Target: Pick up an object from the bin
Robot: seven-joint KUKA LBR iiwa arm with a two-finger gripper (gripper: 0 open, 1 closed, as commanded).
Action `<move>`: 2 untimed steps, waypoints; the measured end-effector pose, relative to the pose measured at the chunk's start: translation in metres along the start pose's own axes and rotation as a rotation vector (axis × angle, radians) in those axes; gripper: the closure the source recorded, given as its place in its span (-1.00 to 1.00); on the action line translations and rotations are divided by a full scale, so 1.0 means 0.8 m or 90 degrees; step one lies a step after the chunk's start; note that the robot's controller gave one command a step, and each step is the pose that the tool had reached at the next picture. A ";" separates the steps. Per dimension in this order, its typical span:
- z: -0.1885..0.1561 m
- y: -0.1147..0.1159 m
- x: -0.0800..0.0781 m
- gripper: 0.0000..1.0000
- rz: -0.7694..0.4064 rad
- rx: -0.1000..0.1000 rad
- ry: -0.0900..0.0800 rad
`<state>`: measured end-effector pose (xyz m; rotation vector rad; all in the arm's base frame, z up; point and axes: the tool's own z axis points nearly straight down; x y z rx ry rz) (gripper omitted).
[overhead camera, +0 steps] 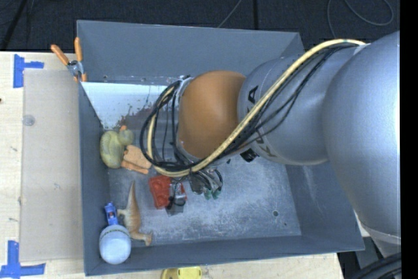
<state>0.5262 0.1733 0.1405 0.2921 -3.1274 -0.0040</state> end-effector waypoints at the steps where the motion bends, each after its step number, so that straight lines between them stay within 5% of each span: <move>1: 0.000 0.000 0.000 1.00 0.000 0.000 0.000; 2: -0.135 0.005 -0.001 1.00 0.008 0.000 0.000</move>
Offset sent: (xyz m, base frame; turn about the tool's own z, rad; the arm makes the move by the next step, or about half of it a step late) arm 0.0000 0.0039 0.1081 0.0175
